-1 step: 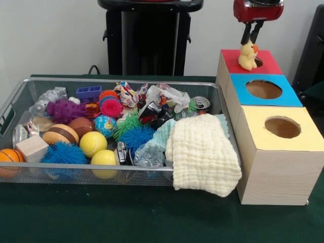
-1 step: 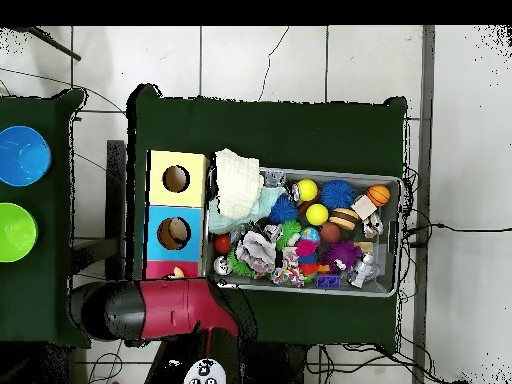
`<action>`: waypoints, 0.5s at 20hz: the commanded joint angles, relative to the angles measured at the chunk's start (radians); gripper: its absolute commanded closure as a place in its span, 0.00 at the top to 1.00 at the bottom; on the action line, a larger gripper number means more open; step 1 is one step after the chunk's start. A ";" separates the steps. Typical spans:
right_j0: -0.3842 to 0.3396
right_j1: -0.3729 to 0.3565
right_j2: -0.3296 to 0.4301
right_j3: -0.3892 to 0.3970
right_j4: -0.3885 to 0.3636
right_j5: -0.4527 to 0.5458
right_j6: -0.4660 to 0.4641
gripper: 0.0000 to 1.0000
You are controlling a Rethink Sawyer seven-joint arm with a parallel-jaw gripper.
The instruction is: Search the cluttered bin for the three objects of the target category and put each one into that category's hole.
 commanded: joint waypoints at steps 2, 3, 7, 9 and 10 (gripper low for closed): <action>0.007 0.028 0.049 0.010 0.067 -0.041 0.237 0.00; 0.009 0.029 0.046 0.009 0.069 -0.036 0.237 0.00; 0.020 0.036 0.032 0.006 0.066 -0.016 0.237 0.00; 0.026 0.036 0.024 0.004 0.060 0.001 0.238 0.00; 0.029 0.037 0.019 0.000 0.056 0.015 0.238 0.00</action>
